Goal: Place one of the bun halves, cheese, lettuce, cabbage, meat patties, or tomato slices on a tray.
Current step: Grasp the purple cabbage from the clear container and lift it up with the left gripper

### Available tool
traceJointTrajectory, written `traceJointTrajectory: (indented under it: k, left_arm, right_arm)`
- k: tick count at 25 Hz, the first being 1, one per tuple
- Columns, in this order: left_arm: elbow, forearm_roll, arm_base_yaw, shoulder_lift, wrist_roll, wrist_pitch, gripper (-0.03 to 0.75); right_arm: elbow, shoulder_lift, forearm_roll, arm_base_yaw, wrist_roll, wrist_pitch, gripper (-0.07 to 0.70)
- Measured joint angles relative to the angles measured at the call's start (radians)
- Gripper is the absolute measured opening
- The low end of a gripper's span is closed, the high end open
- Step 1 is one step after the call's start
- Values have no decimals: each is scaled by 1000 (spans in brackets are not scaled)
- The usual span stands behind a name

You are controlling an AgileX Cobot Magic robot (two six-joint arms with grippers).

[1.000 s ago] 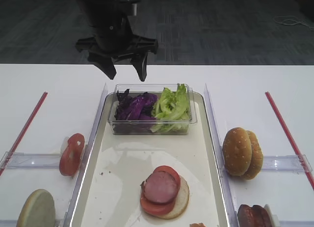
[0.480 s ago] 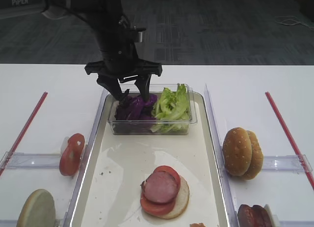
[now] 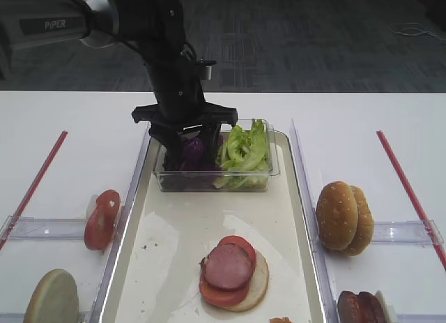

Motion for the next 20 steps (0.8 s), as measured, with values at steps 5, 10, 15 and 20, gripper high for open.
traceJointTrajectory:
  k: [5,10,15,20]
  left_arm:
    - [-2,0,0,23,4,-1,433]
    - [-4,-4,0,23,30,-1,398]
    - [-4,-10,0,23,32,-2,352]
    - [-9,-18,0,44,38,-5,332]
  right_arm:
    - [0,0,0,0,0,0,692]
    - [0,0,0,0,0,0,692]
    - [0,0,0,0,0,0,692]
    - [0,0,0,0,2,0,692]
